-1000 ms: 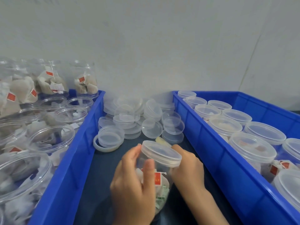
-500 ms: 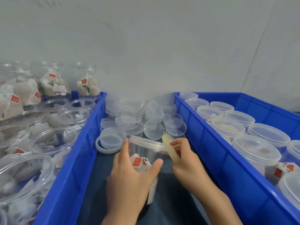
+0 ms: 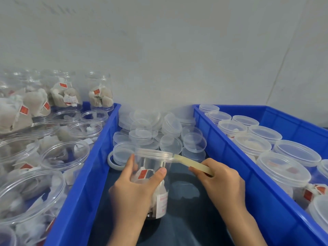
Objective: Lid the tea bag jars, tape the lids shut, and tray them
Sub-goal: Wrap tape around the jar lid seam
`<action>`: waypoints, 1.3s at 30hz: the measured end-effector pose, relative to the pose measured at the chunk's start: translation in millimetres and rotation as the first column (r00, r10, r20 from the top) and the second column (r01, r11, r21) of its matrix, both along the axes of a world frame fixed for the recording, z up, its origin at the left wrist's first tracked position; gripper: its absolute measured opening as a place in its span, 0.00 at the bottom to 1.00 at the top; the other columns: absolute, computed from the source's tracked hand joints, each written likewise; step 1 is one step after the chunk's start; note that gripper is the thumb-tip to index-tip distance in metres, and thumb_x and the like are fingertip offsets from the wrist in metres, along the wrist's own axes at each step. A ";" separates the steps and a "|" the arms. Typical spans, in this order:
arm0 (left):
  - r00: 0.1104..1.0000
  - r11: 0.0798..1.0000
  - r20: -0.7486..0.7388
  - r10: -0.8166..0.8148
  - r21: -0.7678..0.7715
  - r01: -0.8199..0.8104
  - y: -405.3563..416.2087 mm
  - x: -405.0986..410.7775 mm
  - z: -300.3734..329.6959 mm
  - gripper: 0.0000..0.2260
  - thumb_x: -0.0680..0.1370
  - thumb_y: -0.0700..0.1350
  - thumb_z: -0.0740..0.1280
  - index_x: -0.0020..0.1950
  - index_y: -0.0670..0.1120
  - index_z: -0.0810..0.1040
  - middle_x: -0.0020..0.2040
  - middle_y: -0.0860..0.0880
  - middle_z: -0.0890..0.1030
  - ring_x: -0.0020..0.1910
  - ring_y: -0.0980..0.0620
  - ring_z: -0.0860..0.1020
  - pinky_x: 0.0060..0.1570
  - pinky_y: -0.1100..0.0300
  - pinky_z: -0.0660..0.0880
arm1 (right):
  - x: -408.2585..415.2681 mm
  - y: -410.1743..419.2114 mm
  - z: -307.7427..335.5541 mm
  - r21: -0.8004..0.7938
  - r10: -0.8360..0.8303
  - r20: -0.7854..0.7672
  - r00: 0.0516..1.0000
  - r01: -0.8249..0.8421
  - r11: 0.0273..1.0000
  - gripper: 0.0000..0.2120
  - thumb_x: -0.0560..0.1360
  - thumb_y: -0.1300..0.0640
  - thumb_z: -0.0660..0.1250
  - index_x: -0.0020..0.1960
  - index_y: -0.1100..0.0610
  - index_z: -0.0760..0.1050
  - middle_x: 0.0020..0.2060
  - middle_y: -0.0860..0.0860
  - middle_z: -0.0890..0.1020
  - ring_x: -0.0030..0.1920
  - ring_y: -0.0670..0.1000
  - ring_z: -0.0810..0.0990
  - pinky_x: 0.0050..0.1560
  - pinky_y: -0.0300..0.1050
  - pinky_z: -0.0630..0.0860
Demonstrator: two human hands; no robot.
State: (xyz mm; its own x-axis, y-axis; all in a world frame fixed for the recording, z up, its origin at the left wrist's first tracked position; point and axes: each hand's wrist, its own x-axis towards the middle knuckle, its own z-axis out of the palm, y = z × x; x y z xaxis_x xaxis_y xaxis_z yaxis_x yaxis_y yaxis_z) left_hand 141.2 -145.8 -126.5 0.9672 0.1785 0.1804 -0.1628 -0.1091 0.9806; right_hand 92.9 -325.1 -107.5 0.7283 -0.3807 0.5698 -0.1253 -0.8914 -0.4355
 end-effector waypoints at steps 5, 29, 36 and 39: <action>0.983 0.971 0.097 0.158 0.164 -0.172 3.9 0.4 4.1 0.49 0.53 0.68 0.70 0.73 0.62 0.60 0.61 0.55 0.78 0.57 0.51 0.77 0.49 0.60 0.68 | -0.9 3.6 -0.9 -0.249 -0.025 0.252 0.967 0.090 0.964 0.13 0.62 0.57 0.80 0.29 0.58 0.76 0.22 0.51 0.73 0.23 0.54 0.70 0.22 0.44 0.69; 0.969 0.976 0.191 0.157 0.119 -0.182 5.0 -4.3 11.9 0.43 0.54 0.64 0.72 0.69 0.65 0.63 0.61 0.55 0.78 0.58 0.54 0.76 0.54 0.61 0.69 | 1.0 3.8 -4.5 -0.341 0.021 0.482 0.876 0.165 0.925 0.10 0.61 0.68 0.78 0.30 0.60 0.77 0.23 0.53 0.73 0.23 0.54 0.70 0.24 0.45 0.69; 0.996 0.990 0.072 -0.051 -0.129 0.060 2.8 -6.1 15.5 0.37 0.52 0.63 0.74 0.58 0.74 0.64 0.45 0.71 0.75 0.43 0.79 0.73 0.42 0.74 0.67 | 3.5 1.1 -7.8 -0.277 -0.054 0.358 0.932 0.161 0.947 0.12 0.62 0.63 0.79 0.30 0.60 0.75 0.23 0.52 0.73 0.23 0.54 0.70 0.21 0.44 0.68; 0.987 0.958 0.059 -0.151 -0.239 0.161 2.8 -4.7 13.3 0.39 0.49 0.62 0.74 0.59 0.71 0.68 0.43 0.70 0.77 0.42 0.79 0.73 0.35 0.78 0.70 | 3.2 3.4 -5.7 -0.169 -0.084 0.199 0.976 0.119 0.978 0.12 0.67 0.55 0.77 0.33 0.58 0.76 0.24 0.51 0.74 0.25 0.54 0.72 0.22 0.47 0.71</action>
State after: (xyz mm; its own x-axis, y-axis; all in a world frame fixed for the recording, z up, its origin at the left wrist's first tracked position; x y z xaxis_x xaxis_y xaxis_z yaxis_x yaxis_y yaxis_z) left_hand 136.5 -143.1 -113.2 0.9795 0.0694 0.1891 -0.1980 0.1610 0.9669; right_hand 96.2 -321.7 -113.1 0.5628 -0.3262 0.7595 -0.1495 -0.9439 -0.2945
